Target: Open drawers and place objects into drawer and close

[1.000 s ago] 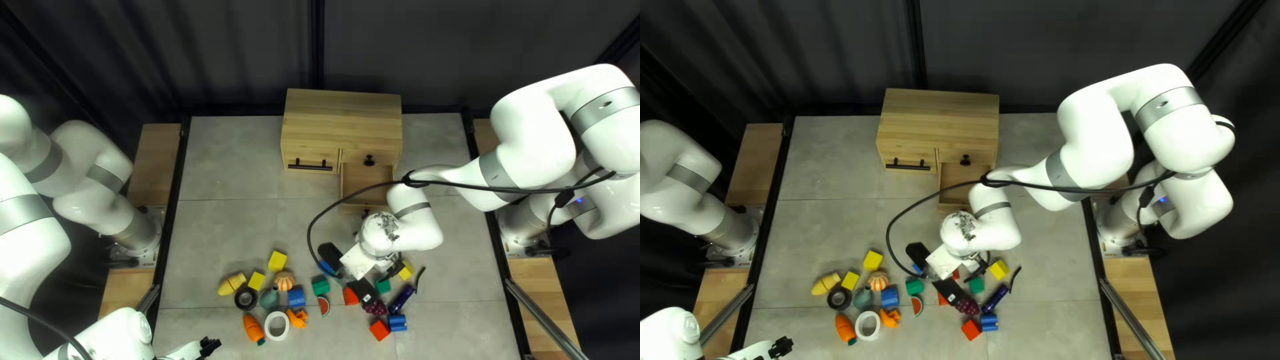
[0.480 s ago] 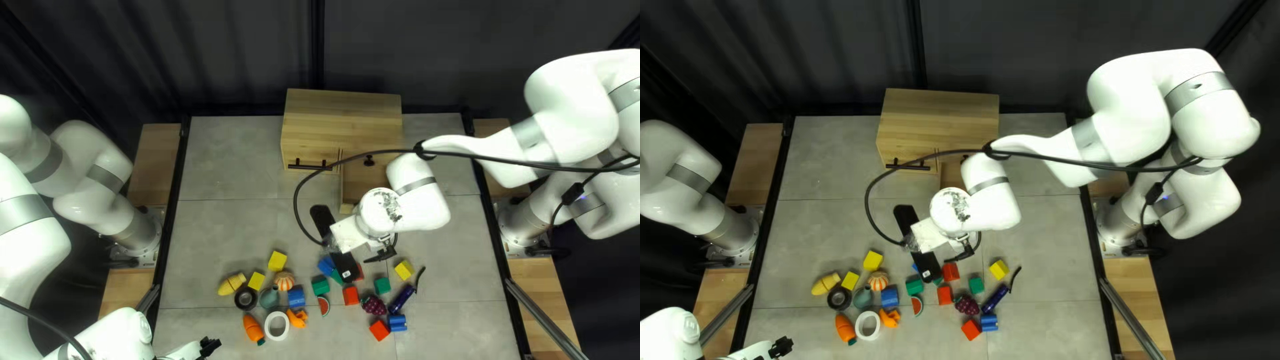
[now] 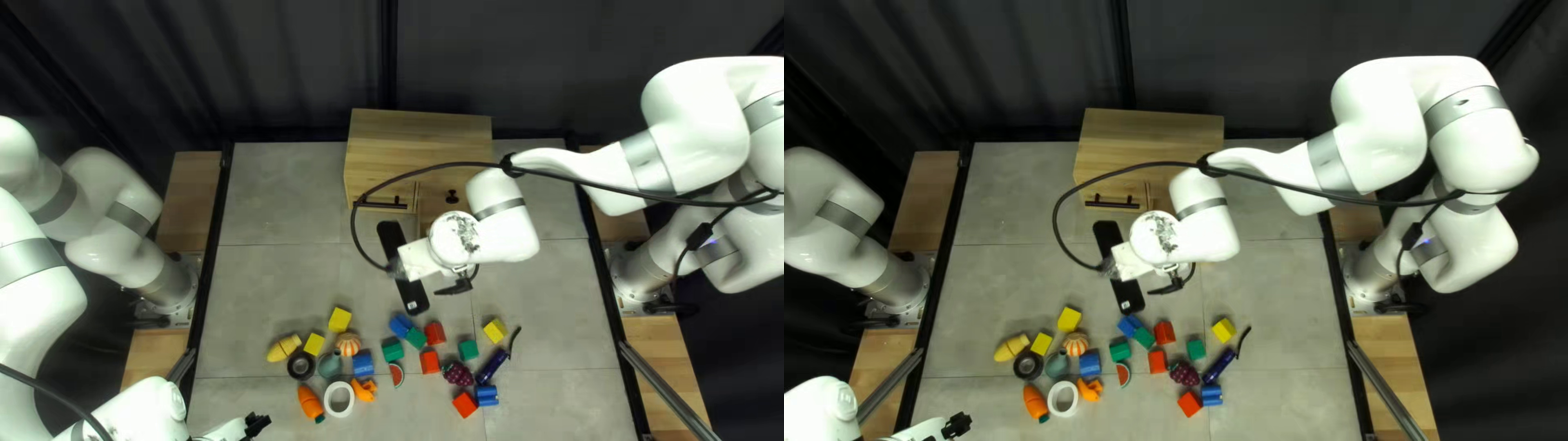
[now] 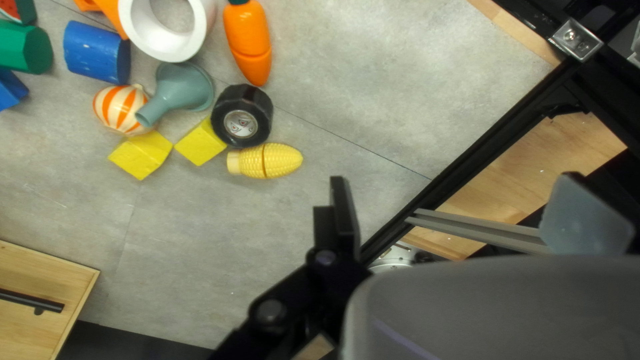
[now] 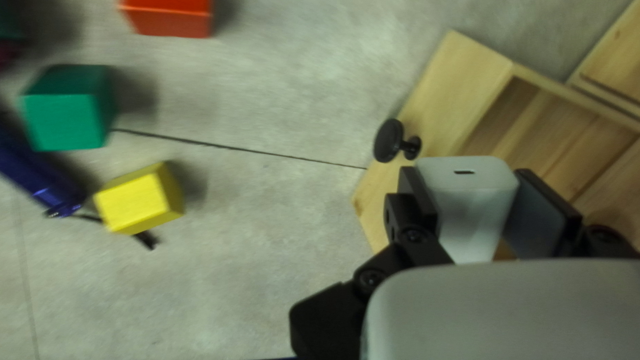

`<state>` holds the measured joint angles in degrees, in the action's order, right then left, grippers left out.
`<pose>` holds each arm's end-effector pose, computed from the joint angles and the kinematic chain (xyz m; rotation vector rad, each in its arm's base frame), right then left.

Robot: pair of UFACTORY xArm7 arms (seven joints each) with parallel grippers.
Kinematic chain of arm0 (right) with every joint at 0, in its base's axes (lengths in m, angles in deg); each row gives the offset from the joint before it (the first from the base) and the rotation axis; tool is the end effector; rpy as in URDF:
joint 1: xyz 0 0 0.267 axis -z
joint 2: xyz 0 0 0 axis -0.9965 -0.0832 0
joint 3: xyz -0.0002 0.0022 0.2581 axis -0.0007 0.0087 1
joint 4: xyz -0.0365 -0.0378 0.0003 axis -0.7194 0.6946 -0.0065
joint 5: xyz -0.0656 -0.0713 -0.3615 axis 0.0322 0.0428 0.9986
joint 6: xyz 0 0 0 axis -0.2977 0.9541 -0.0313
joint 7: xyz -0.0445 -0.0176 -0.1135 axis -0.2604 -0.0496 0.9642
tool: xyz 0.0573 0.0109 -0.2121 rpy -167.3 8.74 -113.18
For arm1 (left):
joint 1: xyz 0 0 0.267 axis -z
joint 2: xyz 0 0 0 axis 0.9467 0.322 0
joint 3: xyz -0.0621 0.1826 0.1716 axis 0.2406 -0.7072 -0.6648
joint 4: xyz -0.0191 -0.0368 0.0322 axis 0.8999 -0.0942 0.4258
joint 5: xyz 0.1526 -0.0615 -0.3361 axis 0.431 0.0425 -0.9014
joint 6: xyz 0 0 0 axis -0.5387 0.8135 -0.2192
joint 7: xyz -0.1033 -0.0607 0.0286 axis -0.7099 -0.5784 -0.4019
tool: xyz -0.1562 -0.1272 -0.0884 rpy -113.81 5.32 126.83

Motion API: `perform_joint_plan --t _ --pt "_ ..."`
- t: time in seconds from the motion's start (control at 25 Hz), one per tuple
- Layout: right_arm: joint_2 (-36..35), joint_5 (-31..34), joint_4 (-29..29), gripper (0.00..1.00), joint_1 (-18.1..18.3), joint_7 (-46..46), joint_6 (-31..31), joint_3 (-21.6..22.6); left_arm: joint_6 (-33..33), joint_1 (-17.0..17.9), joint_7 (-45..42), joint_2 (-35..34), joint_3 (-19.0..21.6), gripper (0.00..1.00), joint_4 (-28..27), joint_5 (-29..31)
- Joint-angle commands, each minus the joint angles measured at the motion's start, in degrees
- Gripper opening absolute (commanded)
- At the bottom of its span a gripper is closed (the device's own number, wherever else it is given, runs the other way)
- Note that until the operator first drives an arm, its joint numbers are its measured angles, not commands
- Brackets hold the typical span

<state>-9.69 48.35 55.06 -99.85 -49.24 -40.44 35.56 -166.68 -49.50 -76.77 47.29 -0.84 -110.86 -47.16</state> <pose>0.4530 -0.0738 0.0190 2.8014 0.3011 -0.2260 0.2388 -0.3286 0.1095 -2.5622 1.5203 0.3158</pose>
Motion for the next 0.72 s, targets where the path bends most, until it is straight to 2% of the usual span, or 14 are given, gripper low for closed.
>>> perform_joint_plan --t 0.04,0.44,0.48,0.56,0.6,0.64,0.68,0.72 --pt "0.6 1.1 -0.9 0.02 0.4 -0.7 -0.2 -0.7 0.0 0.0 0.0 0.0 0.0 1.00 0.0 0.0" --pt "2.2 3.4 -3.9 0.03 0.2 -2.5 1.5 -1.0 0.0 0.0 0.0 0.0 0.0 1.00 0.0 0.0" --pt "2.4 3.7 -4.3 0.06 0.2 -2.8 1.8 -1.0 0.0 0.0 0.0 0.0 0.0 1.00 0.0 0.0" --pt "2.5 4.1 -4.7 0.25 0.2 -3.1 2.3 -1.0 0.0 0.0 0.0 0.0 0.0 1.00 0.0 0.0" --pt "2.5 4.3 -4.8 0.82 0.2 -3.2 2.5 -1.1 0.0 0.0 0.0 0.0 0.0 1.00 0.0 0.0" --pt "2.6 4.4 -5.0 0.93 0.2 -3.3 2.8 -1.1 0.0 0.0 0.0 0.0 0.0 1.00 0.0 0.0" --pt "2.6 4.7 -5.3 1.00 0.3 -3.6 3.3 -1.2 0.0 0.0 0.0 0.0 0.0 1.00 0.0 0.0" --pt "2.7 5.0 -5.7 1.00 0.4 -3.8 3.9 -1.3 0.0 0.0 0.0 0.0 0.0 1.00 0.0 0.0"
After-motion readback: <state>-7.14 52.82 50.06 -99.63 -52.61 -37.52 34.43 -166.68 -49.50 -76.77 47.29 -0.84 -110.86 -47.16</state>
